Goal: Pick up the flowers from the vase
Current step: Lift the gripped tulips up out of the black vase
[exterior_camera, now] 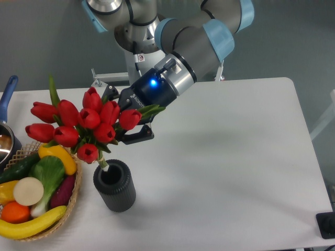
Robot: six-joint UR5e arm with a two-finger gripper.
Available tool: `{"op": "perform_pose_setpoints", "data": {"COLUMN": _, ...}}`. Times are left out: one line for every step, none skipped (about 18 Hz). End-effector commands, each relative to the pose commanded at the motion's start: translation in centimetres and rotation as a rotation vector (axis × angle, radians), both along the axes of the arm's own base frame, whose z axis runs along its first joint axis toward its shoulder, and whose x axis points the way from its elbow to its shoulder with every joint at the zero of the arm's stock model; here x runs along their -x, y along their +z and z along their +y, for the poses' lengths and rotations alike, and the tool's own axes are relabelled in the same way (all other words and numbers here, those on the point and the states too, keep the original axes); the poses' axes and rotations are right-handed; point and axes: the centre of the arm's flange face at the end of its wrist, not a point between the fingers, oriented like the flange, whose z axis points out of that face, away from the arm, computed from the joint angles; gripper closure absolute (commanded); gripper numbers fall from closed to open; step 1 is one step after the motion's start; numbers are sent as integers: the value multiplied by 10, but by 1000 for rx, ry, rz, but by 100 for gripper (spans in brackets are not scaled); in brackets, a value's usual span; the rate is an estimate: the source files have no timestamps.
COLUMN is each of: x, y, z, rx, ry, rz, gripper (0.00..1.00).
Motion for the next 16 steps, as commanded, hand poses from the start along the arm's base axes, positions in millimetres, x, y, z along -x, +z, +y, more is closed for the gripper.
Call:
{"op": "perform_pose_setpoints", "data": {"x": 3, "y": 7, "z": 0, "rx": -5, "ry": 5, "rz": 8, "gripper": 66}}
{"op": "perform_pose_setpoints", "data": {"x": 6, "y": 11, "z": -1, "rx": -10, "ry": 10, "rz": 14, "gripper": 66}}
{"op": "perform_pose_setpoints", "data": {"x": 10, "y": 13, "z": -3, "rx": -11, "ry": 16, "rz": 17, "gripper": 66}}
{"op": "perform_pose_setpoints", "data": {"x": 17, "y": 11, "z": -7, "rx": -7, "ry": 31, "rz": 20, "gripper": 66}}
{"op": "perform_pose_setpoints", "data": {"x": 27, "y": 8, "z": -15, "rx": -2, "ry": 54, "rz": 17, "gripper": 66}}
{"op": "perform_pose_setpoints", "data": {"x": 37, "y": 6, "z": -22, "rx": 2, "ry": 74, "rz": 16, "gripper": 66}}
{"op": "perform_pose_setpoints", "data": {"x": 46, "y": 3, "z": -30, "rx": 8, "ry": 97, "rz": 13, "gripper": 66}}
{"op": "perform_pose_setpoints", "data": {"x": 57, "y": 1, "z": -39, "rx": 13, "ry": 122, "rz": 10, "gripper": 66}}
{"op": "perform_pose_setpoints", "data": {"x": 66, "y": 0, "z": -49, "rx": 15, "ry": 145, "rz": 7, "gripper": 66}}
{"op": "perform_pose_setpoints", "data": {"x": 79, "y": 1, "z": -64, "rx": 14, "ry": 178, "rz": 8, "gripper": 66}}
{"op": "perform_pose_setpoints", "data": {"x": 92, "y": -1, "z": -79, "rx": 16, "ry": 211, "rz": 7, "gripper": 66}}
{"op": "perform_pose_setpoints", "data": {"x": 100, "y": -7, "z": -90, "rx": 20, "ry": 233, "rz": 0, "gripper": 66}}
{"op": "perform_pose_setpoints", "data": {"x": 103, "y": -8, "z": -93, "rx": 19, "ry": 239, "rz": 4, "gripper": 66}}
{"op": "perform_pose_setpoints", "data": {"x": 109, "y": -10, "z": -102, "rx": 19, "ry": 255, "rz": 9, "gripper": 66}}
{"op": "perform_pose_setpoints", "data": {"x": 120, "y": -14, "z": -116, "rx": 18, "ry": 282, "rz": 14, "gripper": 66}}
{"op": "perform_pose_setpoints", "data": {"x": 127, "y": -19, "z": -126, "rx": 19, "ry": 299, "rz": 14, "gripper": 66}}
